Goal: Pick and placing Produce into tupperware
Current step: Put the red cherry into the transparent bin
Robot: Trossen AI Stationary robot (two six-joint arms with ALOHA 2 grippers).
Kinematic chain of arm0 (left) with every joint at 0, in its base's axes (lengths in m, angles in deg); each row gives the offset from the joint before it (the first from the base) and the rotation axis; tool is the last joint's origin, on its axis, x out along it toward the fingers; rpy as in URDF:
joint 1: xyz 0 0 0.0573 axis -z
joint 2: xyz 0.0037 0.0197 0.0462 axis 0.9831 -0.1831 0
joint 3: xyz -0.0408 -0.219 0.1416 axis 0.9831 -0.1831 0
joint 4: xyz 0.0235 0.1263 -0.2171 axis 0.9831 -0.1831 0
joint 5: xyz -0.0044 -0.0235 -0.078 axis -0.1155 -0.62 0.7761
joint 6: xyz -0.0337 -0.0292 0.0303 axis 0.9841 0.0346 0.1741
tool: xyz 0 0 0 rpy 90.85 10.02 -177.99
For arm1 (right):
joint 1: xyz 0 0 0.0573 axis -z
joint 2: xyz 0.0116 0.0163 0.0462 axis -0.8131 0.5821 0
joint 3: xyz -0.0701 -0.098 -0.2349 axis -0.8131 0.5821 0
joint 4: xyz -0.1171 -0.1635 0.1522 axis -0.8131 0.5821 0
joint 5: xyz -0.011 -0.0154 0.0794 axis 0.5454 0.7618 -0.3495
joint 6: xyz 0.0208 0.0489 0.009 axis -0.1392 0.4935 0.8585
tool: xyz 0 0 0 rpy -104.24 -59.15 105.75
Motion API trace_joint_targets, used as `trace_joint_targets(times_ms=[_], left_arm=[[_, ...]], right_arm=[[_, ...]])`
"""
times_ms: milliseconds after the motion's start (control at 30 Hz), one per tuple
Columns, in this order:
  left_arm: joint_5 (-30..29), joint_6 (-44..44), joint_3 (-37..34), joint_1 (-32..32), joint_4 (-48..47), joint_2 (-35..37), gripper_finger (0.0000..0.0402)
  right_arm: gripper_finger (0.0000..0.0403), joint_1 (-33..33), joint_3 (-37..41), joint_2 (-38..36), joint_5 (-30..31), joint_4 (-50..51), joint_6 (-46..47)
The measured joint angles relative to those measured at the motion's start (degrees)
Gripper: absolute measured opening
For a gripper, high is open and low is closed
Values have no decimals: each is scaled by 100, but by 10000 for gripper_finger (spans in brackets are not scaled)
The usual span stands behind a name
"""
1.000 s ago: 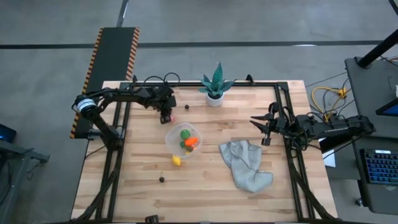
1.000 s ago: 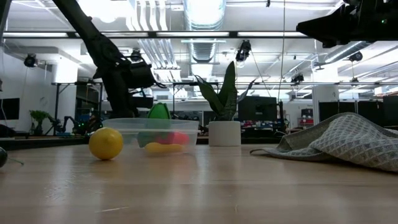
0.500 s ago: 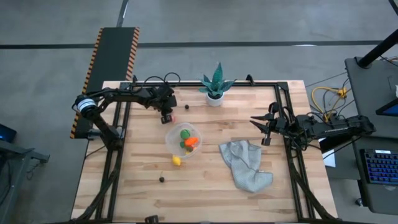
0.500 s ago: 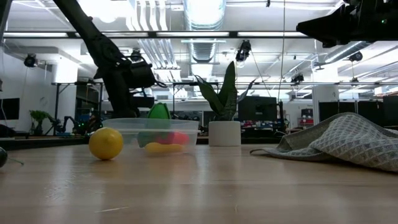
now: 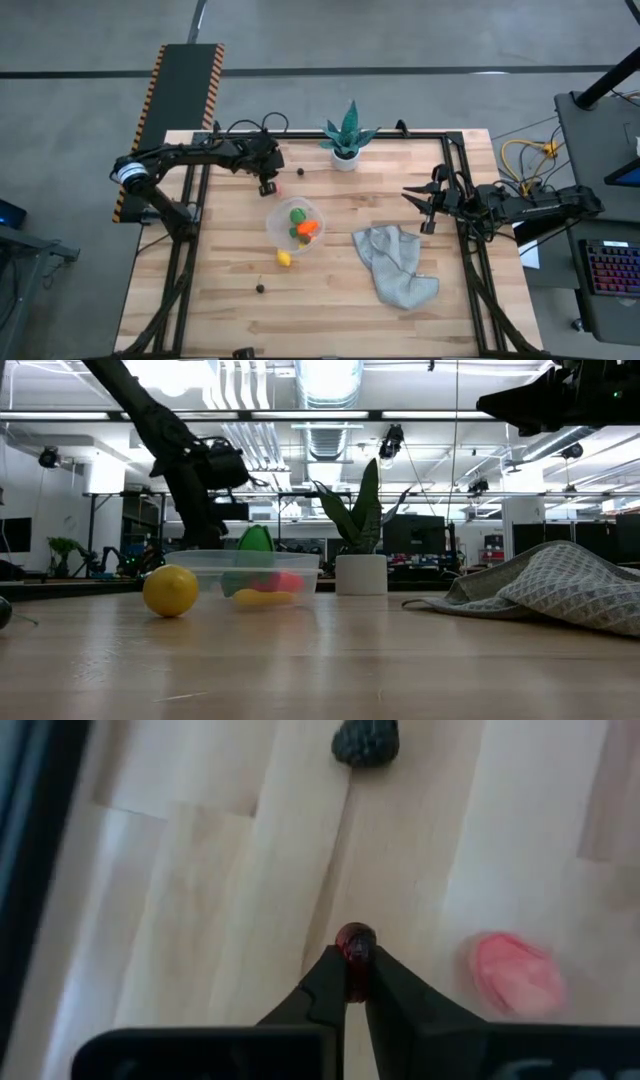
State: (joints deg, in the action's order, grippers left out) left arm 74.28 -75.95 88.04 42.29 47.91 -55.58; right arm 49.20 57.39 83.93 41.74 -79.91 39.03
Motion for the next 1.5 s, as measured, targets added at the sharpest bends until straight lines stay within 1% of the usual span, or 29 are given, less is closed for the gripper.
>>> trace_joint_targets(times_ms=[200, 400, 567, 733, 867, 1133, 1300, 1500], left_arm=[[172, 194, 4, 260, -206, 754, 2], [194, 494, 4, 976, -343, 1544, 2], [182, 714, 2, 1709, -335, 1814, 2], [-186, 989, -4, 2310, -603, 1866, 2], [-215, 1378, -22, 2664, -849, 1878, 2], [-177, 1714, -59, 3383, -912, 1878, 2], [17, 1841, -92, 3567, -716, 1634, 1], [63, 1846, -101, 3577, -709, 1009, 1]], right_arm=[[61, 0, 0, -2, 0, -7, -10], [61, 0, 0, -2, 0, -21, -50], [61, 0, -2, -2, 0, -127, -28], [61, -2, -2, -2, 0, -142, -8], [61, -2, -2, -4, -2, -152, -6], [61, -2, -2, -4, -2, -259, 14], [61, -2, -2, -2, -2, -260, 16], [61, -2, -2, 0, -4, -260, 16]])
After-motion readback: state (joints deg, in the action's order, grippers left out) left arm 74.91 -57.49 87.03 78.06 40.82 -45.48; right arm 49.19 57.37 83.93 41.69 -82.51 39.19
